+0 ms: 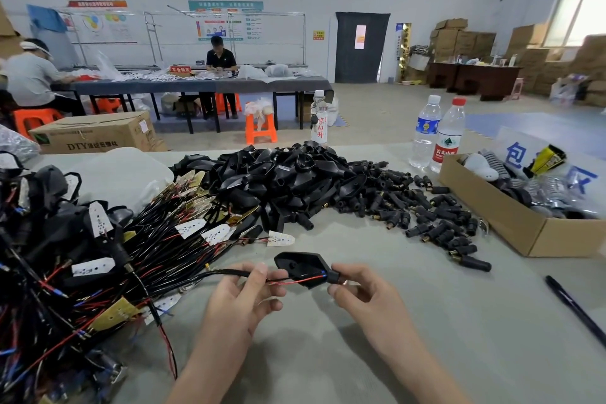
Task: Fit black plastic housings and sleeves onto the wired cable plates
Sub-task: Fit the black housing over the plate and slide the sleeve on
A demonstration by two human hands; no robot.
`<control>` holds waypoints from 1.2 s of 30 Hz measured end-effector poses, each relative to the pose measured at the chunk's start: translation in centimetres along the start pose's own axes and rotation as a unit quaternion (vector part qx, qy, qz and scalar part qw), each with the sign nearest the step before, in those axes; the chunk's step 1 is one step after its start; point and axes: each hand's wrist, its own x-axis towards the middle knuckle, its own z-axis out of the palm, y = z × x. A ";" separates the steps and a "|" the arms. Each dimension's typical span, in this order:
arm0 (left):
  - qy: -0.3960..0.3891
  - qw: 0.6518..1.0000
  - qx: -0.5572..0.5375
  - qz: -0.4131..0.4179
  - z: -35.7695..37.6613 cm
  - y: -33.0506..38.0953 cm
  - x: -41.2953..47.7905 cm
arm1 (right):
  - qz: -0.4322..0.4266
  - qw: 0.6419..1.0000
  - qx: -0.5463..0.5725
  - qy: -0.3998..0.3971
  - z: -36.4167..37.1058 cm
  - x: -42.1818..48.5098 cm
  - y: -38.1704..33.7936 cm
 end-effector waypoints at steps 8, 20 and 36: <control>-0.008 1.000 -0.005 0.010 -0.1 -0.4 -0.1 | 0.001 1.000 0.007 -0.004 0.1 -0.2 -0.3; -0.025 0.999 0.018 0.014 0.6 -0.9 -0.4 | 0.023 0.997 0.069 -0.032 0.4 -0.3 -0.4; -0.086 0.955 0.280 0.043 0.9 -2.3 -1.4 | 0.092 0.926 0.365 0.022 0.2 0.0 -0.8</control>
